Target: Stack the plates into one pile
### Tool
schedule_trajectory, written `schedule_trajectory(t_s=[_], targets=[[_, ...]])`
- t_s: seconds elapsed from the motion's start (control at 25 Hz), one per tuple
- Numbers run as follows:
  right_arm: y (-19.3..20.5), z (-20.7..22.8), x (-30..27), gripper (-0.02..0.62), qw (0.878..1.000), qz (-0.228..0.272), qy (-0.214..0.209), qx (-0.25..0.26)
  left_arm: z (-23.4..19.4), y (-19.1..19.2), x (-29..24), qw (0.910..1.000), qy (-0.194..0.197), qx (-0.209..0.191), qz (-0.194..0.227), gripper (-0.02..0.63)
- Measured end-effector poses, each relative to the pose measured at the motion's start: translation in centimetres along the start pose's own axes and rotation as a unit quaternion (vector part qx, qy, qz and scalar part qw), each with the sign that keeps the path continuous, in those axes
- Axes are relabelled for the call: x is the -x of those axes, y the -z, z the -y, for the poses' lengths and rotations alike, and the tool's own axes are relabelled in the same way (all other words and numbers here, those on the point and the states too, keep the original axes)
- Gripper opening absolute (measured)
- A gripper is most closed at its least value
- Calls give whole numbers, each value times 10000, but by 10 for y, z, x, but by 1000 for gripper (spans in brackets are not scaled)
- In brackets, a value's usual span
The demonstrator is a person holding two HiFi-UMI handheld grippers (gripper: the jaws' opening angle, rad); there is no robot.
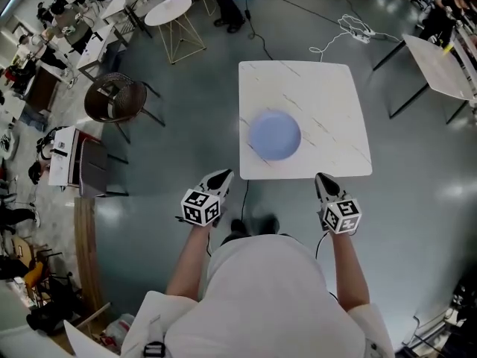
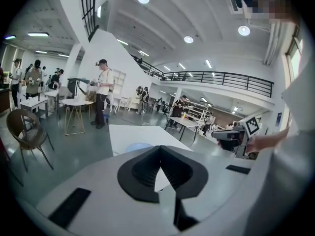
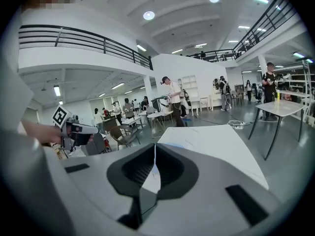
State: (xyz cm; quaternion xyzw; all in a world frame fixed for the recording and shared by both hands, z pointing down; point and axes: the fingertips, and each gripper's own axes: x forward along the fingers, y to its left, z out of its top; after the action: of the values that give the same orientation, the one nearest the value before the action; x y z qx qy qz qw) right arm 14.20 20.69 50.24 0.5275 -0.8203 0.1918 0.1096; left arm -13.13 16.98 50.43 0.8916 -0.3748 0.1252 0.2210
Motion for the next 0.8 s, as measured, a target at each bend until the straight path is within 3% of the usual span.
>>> schedule_trajectory(t_s=[0.24,0.8], targets=[[-5,-7,-6,29,9998,82,114,-103,-9,-16,5,9998,147,-31,120,12],[-13,-20,-18,28,9995,121,223,-208,-28,-15,1,9996,283,-22,-74,12]])
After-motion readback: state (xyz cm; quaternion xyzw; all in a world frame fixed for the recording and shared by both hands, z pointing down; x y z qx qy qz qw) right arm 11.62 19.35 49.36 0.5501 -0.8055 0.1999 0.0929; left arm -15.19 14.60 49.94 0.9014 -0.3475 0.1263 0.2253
